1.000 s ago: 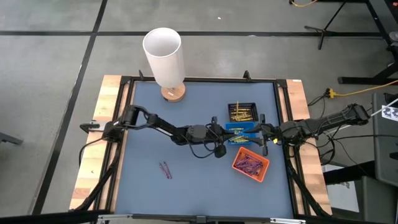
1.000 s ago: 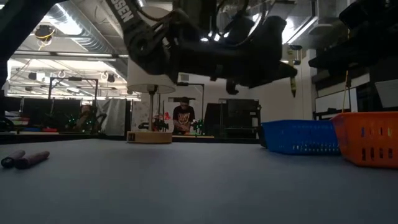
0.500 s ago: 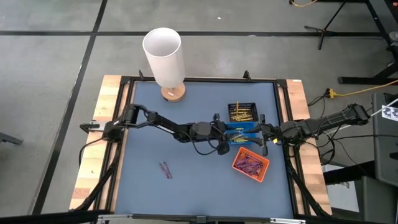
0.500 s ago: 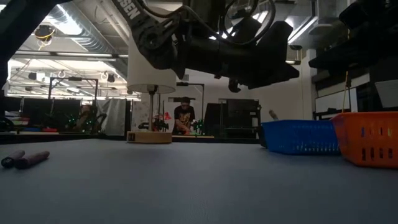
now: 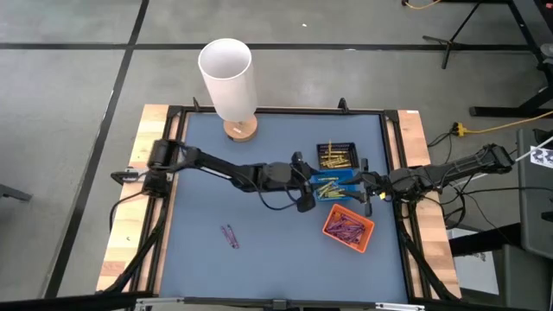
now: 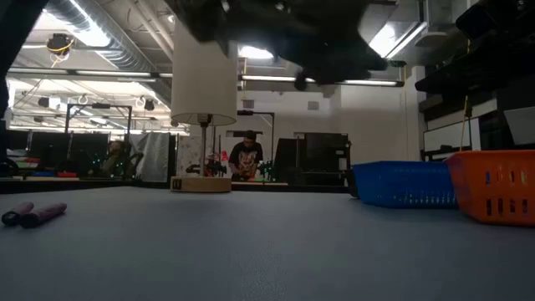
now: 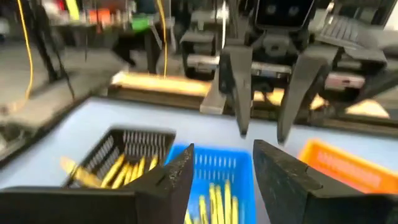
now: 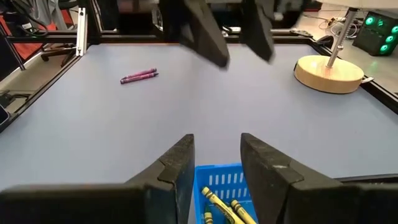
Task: Sort crayons
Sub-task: Put the purple crayon into the orange bin
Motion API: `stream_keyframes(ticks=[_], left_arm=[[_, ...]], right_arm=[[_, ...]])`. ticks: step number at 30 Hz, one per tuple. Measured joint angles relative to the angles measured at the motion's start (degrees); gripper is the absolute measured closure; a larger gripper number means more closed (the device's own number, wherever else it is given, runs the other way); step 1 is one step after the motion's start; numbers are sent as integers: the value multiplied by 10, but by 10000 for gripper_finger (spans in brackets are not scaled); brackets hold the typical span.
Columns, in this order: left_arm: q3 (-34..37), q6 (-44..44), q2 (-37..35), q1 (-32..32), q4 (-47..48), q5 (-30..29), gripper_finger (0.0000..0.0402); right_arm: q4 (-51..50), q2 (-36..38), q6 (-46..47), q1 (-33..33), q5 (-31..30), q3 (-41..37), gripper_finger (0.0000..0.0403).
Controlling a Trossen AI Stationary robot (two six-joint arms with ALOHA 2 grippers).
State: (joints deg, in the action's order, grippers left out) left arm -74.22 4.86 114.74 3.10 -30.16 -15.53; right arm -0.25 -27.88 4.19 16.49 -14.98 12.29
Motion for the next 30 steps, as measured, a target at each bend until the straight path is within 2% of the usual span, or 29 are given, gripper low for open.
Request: stream_keyframes(ticks=[8,14,18,25,30], left_arm=[[0,171,-131,36,324,11,271],[0,246,-174,92,578,116,286],[1,246,-174,142,706,136,297],[1,246,-174,211,845,132,307],[32,220,-174,241,854,127,310]], right_arm=[[-4,0,0,0,0,0,274],[-9,0,0,0,0,0,274],[-15,0,0,0,0,0,274],[-17,0,0,0,0,0,274],[-17,0,0,0,0,0,274]])
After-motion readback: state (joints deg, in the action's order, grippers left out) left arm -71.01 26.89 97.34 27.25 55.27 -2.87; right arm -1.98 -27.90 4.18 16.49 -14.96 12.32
